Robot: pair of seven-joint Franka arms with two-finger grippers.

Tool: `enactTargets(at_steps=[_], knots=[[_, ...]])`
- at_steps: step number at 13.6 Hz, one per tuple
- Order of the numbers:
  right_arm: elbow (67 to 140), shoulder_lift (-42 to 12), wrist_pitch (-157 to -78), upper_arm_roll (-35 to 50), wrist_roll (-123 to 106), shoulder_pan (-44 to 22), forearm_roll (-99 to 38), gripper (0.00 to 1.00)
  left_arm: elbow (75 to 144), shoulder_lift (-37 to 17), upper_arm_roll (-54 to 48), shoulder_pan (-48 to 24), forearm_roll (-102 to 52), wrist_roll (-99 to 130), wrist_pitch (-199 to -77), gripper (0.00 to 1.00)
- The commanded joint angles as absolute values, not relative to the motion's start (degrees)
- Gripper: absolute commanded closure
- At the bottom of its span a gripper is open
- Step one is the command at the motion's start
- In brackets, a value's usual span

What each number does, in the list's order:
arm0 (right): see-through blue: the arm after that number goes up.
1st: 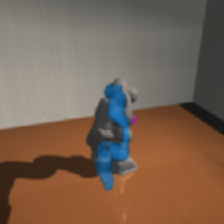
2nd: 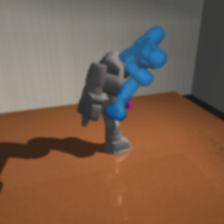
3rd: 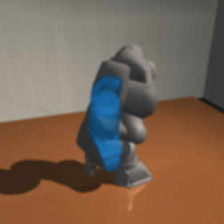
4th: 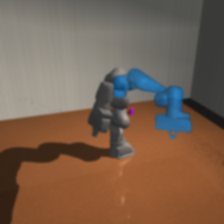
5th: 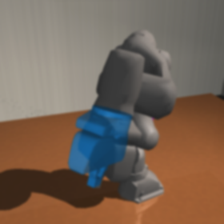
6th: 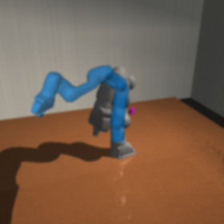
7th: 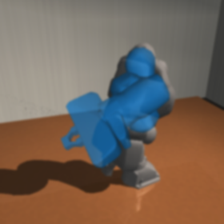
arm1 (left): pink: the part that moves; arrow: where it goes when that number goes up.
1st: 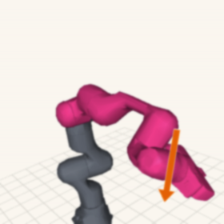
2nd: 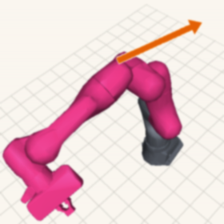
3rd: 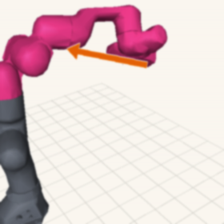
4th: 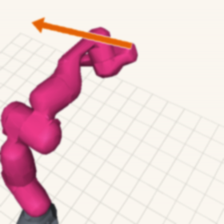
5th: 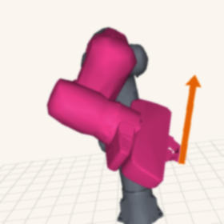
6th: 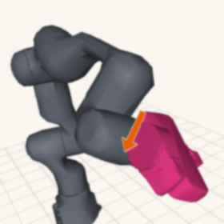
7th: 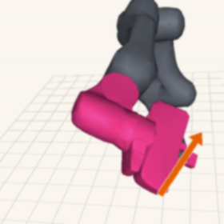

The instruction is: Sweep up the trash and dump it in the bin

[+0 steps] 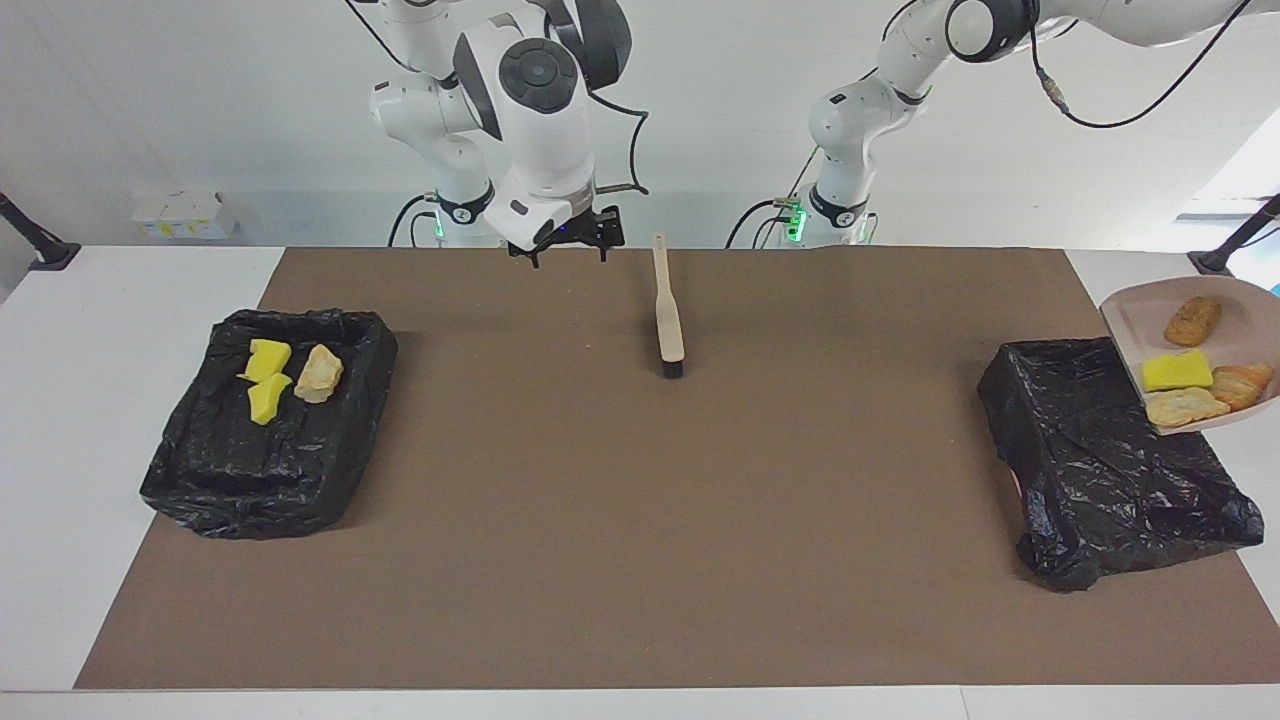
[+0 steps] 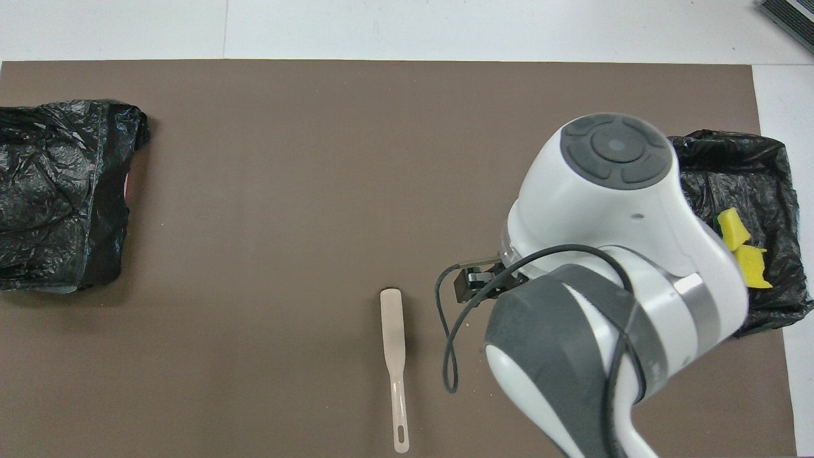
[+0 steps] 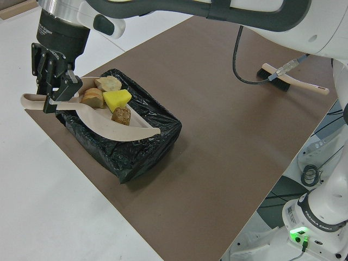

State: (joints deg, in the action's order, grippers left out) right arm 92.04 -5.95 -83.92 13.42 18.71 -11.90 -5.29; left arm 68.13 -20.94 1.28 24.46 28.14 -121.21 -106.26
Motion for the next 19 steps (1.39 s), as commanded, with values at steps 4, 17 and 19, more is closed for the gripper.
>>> enactTargets(at_steps=[4, 17, 19], knots=[[88.2, -4.7, -82.1, 13.9, 9.9, -7.3, 0.6, 0.00, 63.8, -22.0, 1.6, 21.6, 40.9, -121.5, -106.8, 1.00], [81.7, -4.7, -82.8, 4.8, 6.0, -1.5, 8.0, 0.00, 64.5, -20.7, 1.4, 7.8, 69.1, -111.6, -98.5, 1.00], [81.9, -4.2, -82.8, 2.0, 8.4, -1.1, 4.2, 0.00, 64.5, -20.7, 1.4, 5.5, 70.7, -111.5, -95.7, 1.00]])
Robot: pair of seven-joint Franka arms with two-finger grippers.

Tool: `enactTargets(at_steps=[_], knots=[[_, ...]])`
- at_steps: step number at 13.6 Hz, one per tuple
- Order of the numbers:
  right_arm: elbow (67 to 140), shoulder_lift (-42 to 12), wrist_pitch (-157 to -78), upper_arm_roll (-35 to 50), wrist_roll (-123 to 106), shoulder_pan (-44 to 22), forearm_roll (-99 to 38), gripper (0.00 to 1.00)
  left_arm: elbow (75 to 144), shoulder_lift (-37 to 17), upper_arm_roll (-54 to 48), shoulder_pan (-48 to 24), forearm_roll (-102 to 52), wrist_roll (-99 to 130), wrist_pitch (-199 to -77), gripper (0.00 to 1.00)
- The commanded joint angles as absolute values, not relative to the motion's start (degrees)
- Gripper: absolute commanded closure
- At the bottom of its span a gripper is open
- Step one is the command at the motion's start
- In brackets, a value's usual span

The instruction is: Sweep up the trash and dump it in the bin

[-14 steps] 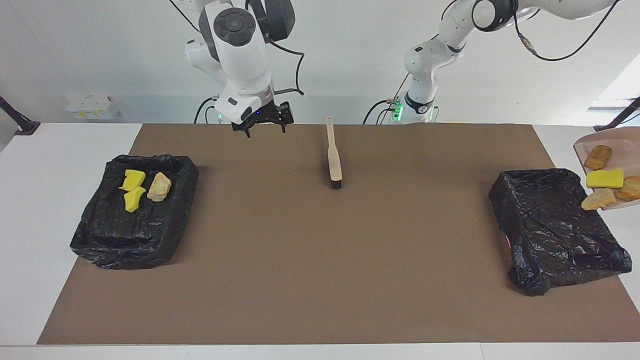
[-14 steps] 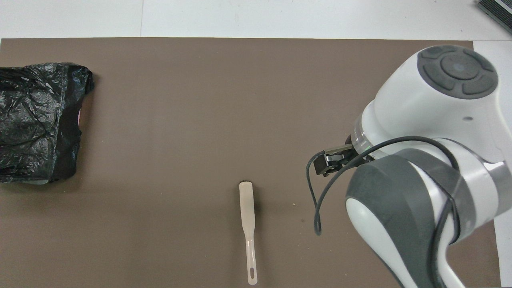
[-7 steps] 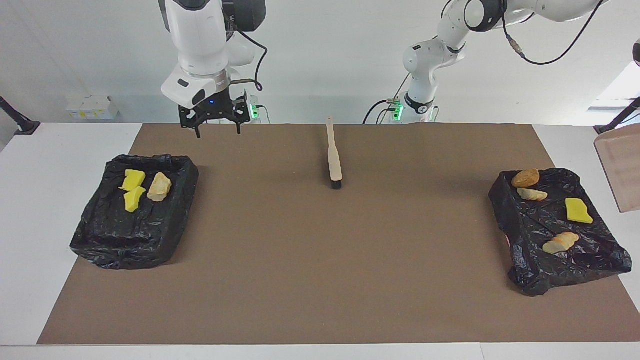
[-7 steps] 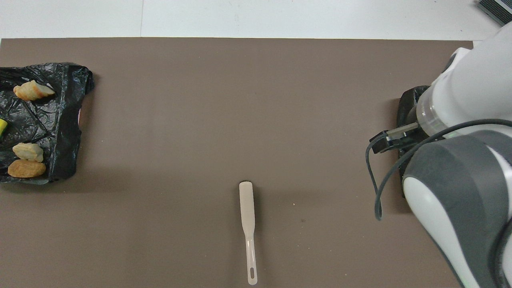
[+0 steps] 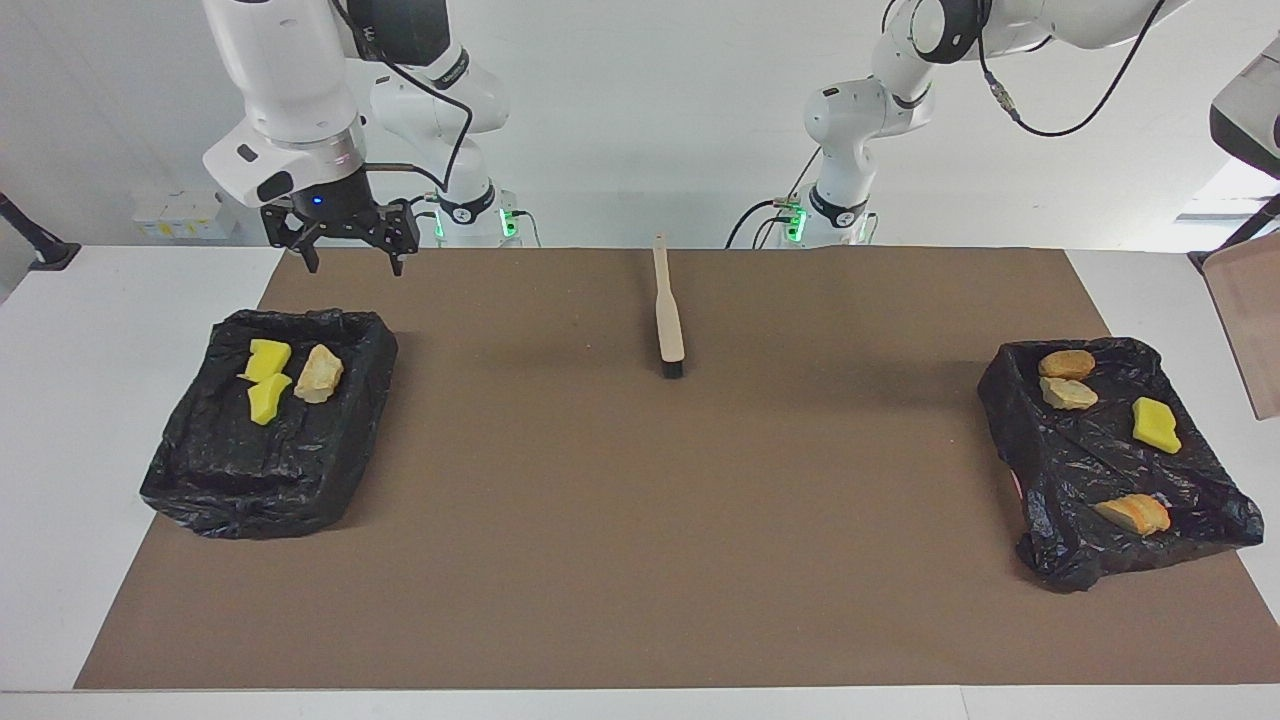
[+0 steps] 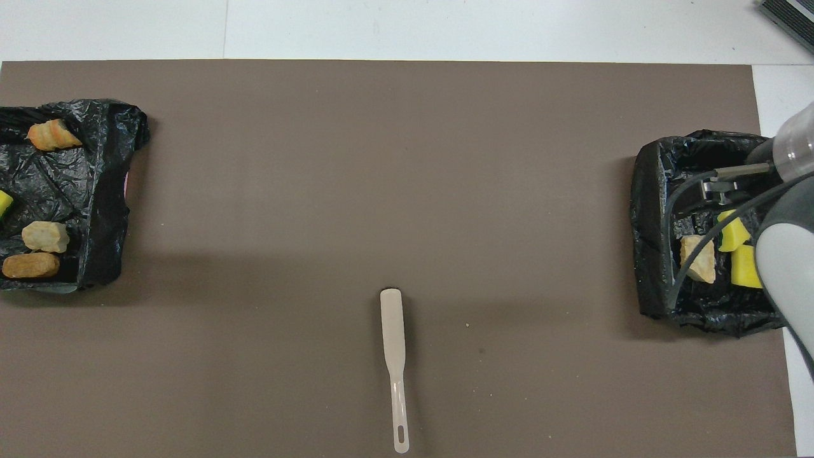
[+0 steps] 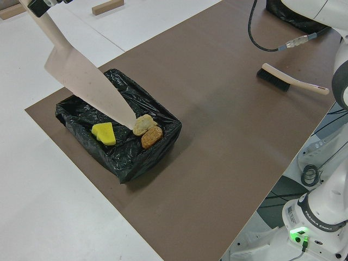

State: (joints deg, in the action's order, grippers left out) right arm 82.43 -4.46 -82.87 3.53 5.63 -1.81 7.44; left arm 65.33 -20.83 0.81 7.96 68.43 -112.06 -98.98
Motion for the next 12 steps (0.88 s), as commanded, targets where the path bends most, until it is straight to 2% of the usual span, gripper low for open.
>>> enactTargets(at_steps=[1, 5, 8, 12], knots=[[82.3, -3.4, -83.2, 0.6, 8.3, -0.2, 1.7, 0.00, 64.5, -20.7, 1.4, 3.8, 71.5, -110.9, -93.9, 1.00], [87.0, -0.7, -85.0, -0.5, 8.6, 1.8, 0.2, 0.00, 64.9, -19.9, 1.1, -3.9, 73.3, -105.2, -84.6, 1.00], [92.4, 2.5, -89.1, -0.6, 11.3, 2.1, -1.4, 0.00, 66.0, -18.6, 0.6, -9.3, 71.7, -97.8, -78.3, 1.00], [94.1, 3.5, -89.5, -0.7, 6.1, 2.3, -1.1, 0.00, 69.3, -15.8, 0.6, -11.0, 57.6, -85.7, -76.9, 1.00]])
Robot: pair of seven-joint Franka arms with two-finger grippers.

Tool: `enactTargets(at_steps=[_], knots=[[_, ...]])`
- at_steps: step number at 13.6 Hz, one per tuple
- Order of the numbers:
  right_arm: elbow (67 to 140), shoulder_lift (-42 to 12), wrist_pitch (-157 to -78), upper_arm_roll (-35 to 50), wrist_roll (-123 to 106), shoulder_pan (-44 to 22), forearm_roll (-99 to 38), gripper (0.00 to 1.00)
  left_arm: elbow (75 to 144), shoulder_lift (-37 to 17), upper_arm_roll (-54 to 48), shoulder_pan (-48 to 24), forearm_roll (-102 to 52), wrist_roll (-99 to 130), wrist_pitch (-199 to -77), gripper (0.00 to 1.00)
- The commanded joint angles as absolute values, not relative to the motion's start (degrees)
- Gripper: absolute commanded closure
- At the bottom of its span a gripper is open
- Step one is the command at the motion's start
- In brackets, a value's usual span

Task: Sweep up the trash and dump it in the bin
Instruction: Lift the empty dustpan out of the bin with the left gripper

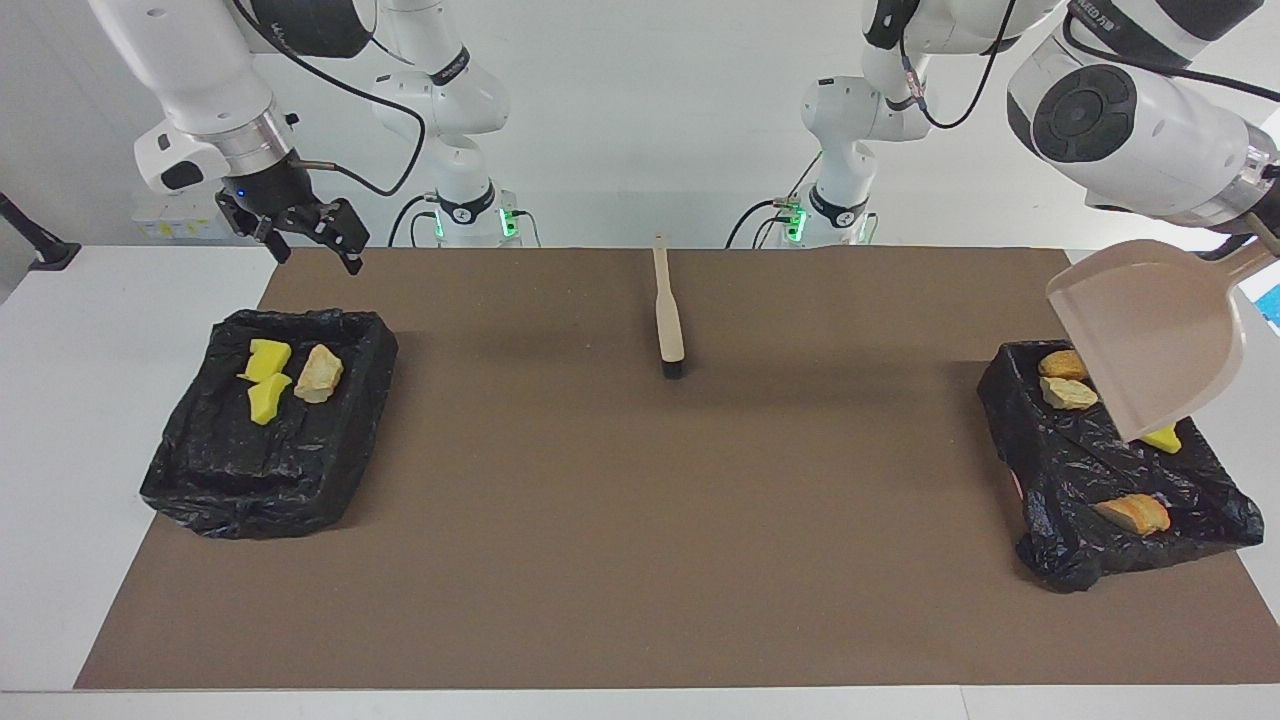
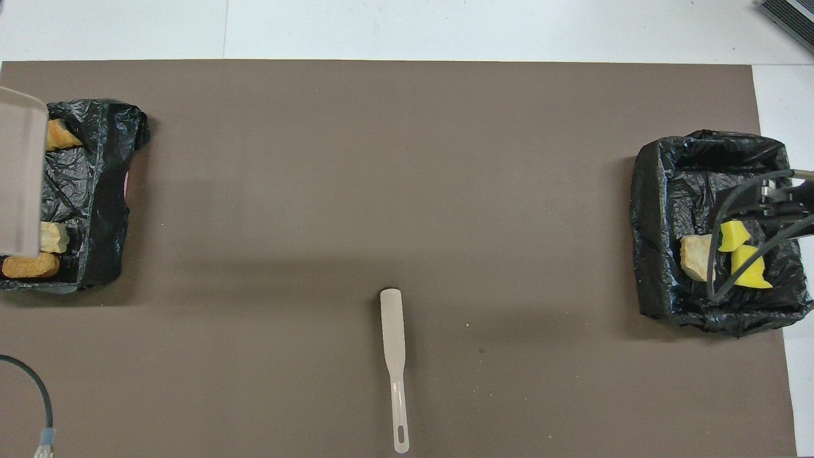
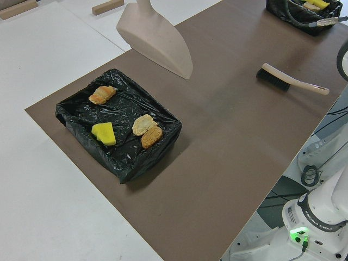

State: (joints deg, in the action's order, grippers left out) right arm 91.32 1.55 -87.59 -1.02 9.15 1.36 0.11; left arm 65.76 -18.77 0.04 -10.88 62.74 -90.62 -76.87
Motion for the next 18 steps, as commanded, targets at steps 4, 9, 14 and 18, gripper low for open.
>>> enactTargets(at_steps=[4, 9, 14, 18], knots=[[94.3, 3.6, -89.3, -0.6, 6.2, 2.7, -1.2, 0.00, 73.5, -13.4, 0.6, -10.1, 42.5, -70.9, -77.9, 1.00], [93.8, 3.3, -89.1, -0.6, 6.2, 2.7, -1.3, 0.00, 83.8, -8.7, 0.7, -9.9, 25.2, -46.7, -82.9, 1.00], [93.3, 2.9, -89.2, -0.4, 6.2, 2.5, -1.3, 0.00, 89.2, -8.9, 0.6, -13.1, 16.5, -27.6, -86.5, 1.00], [93.3, 3.0, -89.2, -0.4, 6.2, 2.2, -1.3, 0.00, 90.7, -8.9, 0.6, -15.3, 10.4, -18.7, -90.0, 1.00]])
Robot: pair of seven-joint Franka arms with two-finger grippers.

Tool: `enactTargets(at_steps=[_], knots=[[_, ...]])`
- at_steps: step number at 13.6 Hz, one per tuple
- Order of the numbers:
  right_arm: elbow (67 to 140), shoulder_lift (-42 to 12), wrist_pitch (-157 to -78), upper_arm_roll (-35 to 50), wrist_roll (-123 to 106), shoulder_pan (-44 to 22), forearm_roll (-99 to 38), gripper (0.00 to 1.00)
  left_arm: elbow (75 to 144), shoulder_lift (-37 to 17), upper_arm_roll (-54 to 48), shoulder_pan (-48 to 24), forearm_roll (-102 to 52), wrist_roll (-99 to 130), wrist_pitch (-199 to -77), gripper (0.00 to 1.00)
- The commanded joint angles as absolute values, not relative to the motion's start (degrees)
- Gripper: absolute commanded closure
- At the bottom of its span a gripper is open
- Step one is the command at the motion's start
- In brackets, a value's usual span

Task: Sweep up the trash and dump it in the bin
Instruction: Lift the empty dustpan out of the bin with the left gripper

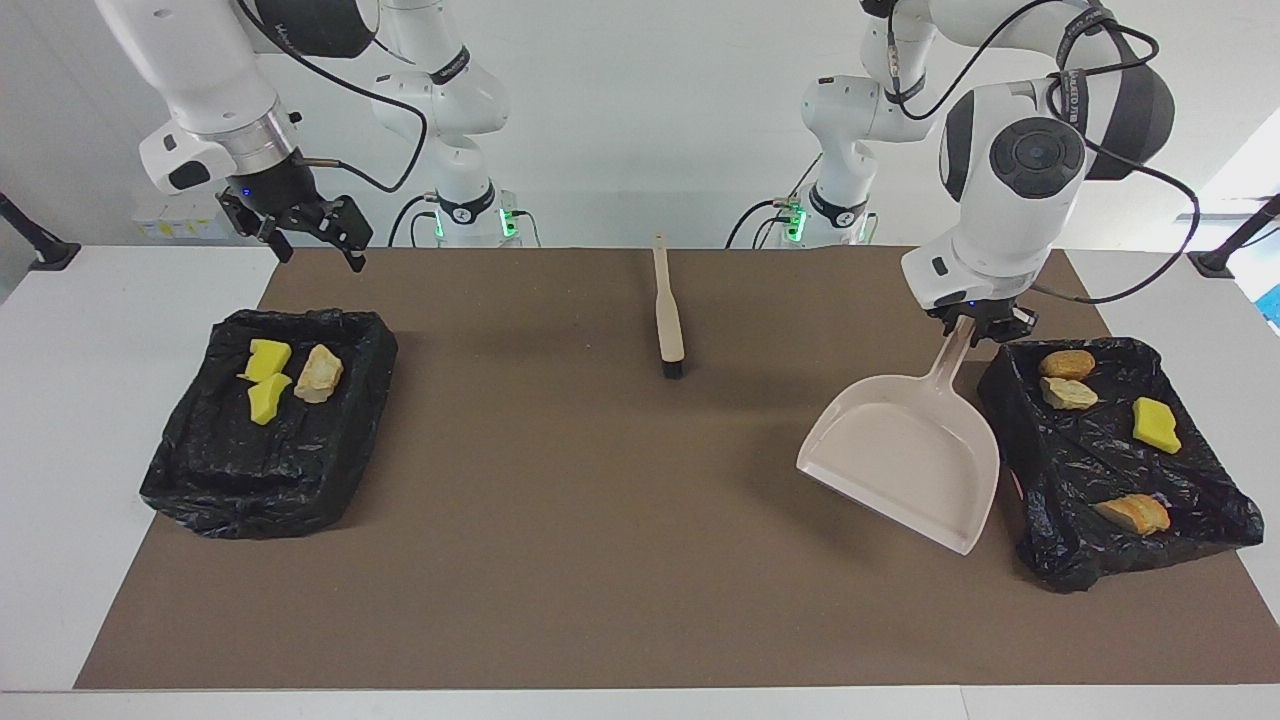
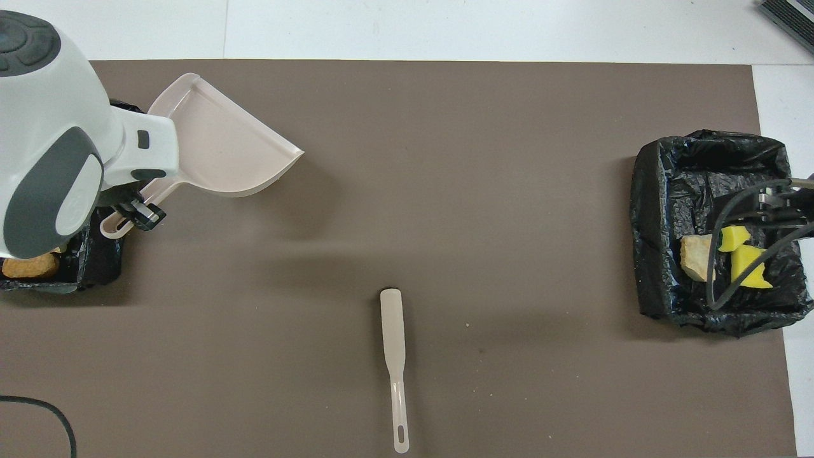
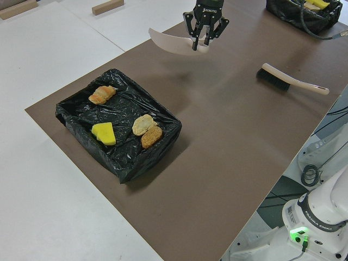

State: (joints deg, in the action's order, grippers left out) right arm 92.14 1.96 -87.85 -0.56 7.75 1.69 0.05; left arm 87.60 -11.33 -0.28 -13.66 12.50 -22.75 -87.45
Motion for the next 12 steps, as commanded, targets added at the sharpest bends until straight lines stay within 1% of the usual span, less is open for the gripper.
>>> enactTargets(at_steps=[1, 3, 4, 6, 8, 11, 12], knots=[[93.3, 3.0, -89.2, -0.4, 6.2, 2.2, -1.3, 0.00, 91.1, -8.8, 0.5, -15.6, 9.5, -16.8, -90.2, 1.00], [93.3, 3.0, -89.2, -0.4, 6.2, 2.1, -1.3, 0.00, 91.7, -9.6, 0.6, -17.1, 6.1, -9.6, -92.3, 1.00], [93.3, 3.0, -89.2, -0.4, 6.2, 2.1, -1.3, 0.00, 93.6, -9.7, 0.6, -18.4, 6.0, -7.1, -93.7, 1.00], [93.3, 3.0, -89.2, -0.4, 6.2, 2.1, -1.3, 0.00, 97.6, -10.3, 0.5, -20.1, 4.4, -2.4, -100.2, 1.00], [93.3, 3.0, -89.2, -0.4, 6.2, 2.0, -1.3, 0.00, 97.7, -11.8, 0.5, -22.4, 3.6, 3.5, -103.3, 1.00], [93.3, 3.0, -89.2, -0.4, 6.2, 2.0, -1.3, 0.00, 97.9, -12.7, 0.6, -26.1, 2.5, 6.0, -107.0, 1.00], [93.3, 3.0, -89.2, -0.4, 6.2, 2.1, -1.3, 0.00, 97.5, -14.0, 0.5, -26.7, 0.2, 11.3, -108.2, 1.00]])
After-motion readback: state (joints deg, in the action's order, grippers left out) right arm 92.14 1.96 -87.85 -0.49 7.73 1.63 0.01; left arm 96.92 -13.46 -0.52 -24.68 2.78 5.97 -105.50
